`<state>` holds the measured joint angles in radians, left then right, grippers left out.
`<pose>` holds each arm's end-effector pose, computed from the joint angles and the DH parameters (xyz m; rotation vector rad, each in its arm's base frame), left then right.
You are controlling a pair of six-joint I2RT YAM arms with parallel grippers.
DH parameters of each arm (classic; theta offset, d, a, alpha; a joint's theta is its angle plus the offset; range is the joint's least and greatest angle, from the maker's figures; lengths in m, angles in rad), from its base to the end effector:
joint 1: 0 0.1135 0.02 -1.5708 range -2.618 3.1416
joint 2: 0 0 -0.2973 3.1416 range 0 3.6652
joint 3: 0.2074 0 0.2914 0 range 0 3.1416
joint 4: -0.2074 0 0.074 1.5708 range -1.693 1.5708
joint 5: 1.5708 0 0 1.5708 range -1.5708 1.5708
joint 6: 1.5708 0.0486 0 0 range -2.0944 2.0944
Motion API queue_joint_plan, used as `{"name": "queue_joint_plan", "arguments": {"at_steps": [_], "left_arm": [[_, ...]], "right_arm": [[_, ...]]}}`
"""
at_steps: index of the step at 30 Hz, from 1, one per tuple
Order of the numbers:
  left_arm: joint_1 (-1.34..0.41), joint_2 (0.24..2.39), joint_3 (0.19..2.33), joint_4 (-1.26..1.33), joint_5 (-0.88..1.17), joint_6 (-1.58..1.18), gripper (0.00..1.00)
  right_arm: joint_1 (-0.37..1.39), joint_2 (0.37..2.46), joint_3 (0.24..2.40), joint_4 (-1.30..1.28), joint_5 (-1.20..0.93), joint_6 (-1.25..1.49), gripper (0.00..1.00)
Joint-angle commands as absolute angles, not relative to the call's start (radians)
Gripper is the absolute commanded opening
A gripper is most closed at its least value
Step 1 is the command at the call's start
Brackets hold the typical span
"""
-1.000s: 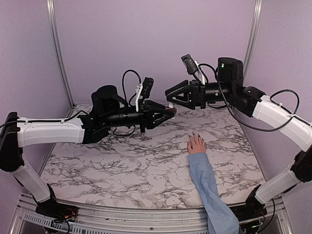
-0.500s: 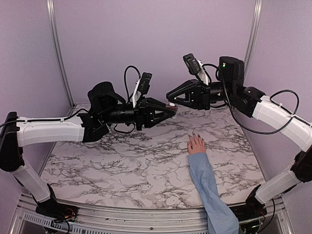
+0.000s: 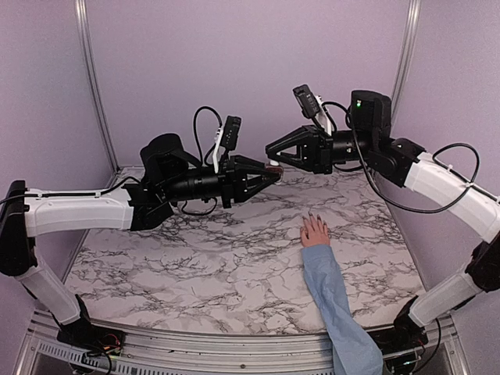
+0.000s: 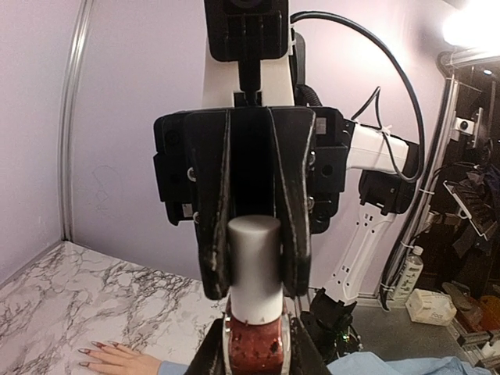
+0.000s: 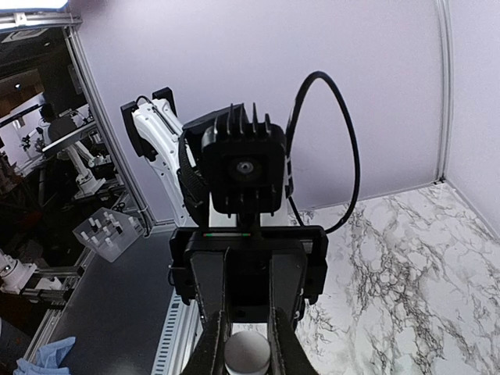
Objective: Paint the nails
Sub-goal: Screw the nail polish bottle.
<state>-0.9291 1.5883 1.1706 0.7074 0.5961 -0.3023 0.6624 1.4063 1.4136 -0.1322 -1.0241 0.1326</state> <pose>0.2293 -0.3525 0.3826 0.9575 1.1268 -1.4021 0.2540 0.2508 0.4565 -1.2304 1.3880 1.4287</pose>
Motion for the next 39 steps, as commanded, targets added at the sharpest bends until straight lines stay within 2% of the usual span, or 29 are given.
{"name": "queue_joint_plan", "arguments": {"at_steps": [1, 17, 31, 39], "left_arm": [[-0.921, 1.521, 1.157, 0.707, 0.387, -0.194, 0.00], [-0.966, 1.540, 1.178, 0.607, -0.040, -0.038, 0.00], [-1.082, 1.669, 1.303, 0.578, -0.454, 0.148, 0.00], [-1.136, 1.761, 1.371, 0.578, -0.589, 0.238, 0.00]], "right_arm": [[0.661, 1.421, 1.468, -0.205, -0.946, 0.156, 0.00], [0.715, 1.480, 1.492, -0.213, -0.596, 0.211, 0.00], [0.799, 1.525, 1.513, -0.199, -0.230, 0.307, 0.00], [0.821, 1.547, 1.514, -0.188, -0.147, 0.367, 0.00]]}}
